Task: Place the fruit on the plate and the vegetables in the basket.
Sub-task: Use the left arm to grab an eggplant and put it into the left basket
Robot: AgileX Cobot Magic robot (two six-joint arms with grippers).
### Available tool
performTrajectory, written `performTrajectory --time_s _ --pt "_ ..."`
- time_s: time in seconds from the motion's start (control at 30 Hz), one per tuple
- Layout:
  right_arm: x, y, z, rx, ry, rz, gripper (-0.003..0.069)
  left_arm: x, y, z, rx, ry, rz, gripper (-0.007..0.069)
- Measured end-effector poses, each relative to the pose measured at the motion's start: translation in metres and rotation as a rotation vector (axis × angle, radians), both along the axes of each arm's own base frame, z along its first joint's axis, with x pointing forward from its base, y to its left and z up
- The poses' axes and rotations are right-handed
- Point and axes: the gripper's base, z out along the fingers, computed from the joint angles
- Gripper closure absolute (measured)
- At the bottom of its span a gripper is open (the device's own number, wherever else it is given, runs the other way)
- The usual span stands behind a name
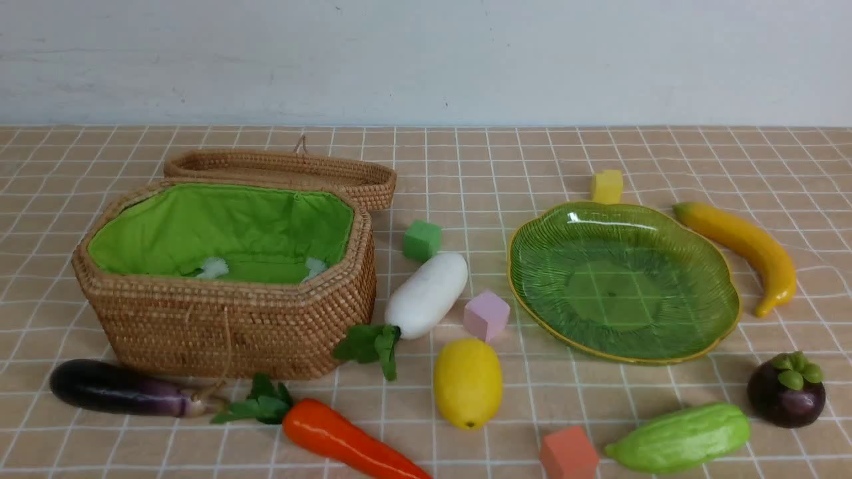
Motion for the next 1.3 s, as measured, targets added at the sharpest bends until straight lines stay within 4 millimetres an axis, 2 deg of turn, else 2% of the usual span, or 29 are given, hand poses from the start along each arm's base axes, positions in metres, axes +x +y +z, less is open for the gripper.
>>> performTrajectory --time_s 0.5,0.6,0.77,0.9,0.93,0.97,1.0,1.07,1.13,1.17,1.2,1.3 --pt "0.000 0.000 0.000 0.000 0.000 0.000 0.0417 0.000 0.000 0.001 -0.006 -0.012 0.001 0.0385" --pt "0.000 0.000 0.000 0.000 0.000 0.000 0.0417 0.001 -0.001 0.004 -0.072 -0.038 0.010 0.0385" --pt "0.000 0.000 0.000 0.000 0.000 0.000 0.0417 0.004 -0.001 0.023 -0.330 -0.199 0.052 0.0385" --pt "0.000 0.000 0.000 0.000 0.000 0.000 0.0417 0.005 0.002 0.032 -0.474 -0.281 0.085 0.0385" --pt "0.000 0.000 0.000 0.000 0.000 0.000 0.0417 0.005 0.004 0.036 -0.561 -0.313 0.107 0.0390" --pt "0.000 0.000 0.000 0.000 0.000 0.000 0.0417 0.005 0.004 0.036 -0.561 -0.313 0.107 0.0391" --pt "0.000 0.000 0.000 0.000 0.000 0.000 0.0417 0.005 0.005 0.037 -0.625 -0.317 0.120 0.0413" --pt "0.000 0.000 0.000 0.000 0.000 0.000 0.0417 0.005 0.004 0.037 -0.646 -0.308 0.119 0.0446" --pt "0.000 0.000 0.000 0.000 0.000 0.000 0.0417 0.002 0.000 0.048 -0.628 -0.280 0.075 0.0562" --pt "0.000 0.000 0.000 0.000 0.000 0.000 0.0417 0.002 0.000 0.050 -0.626 -0.279 0.071 0.0573" --pt "0.000 0.000 0.000 -0.002 -0.006 -0.001 0.0417 -0.002 -0.003 0.061 -0.592 -0.275 0.034 0.0628" --pt "0.002 0.000 0.005 0.014 -0.081 -0.008 0.0417 -0.010 -0.010 0.086 -0.462 -0.233 -0.062 0.0638"
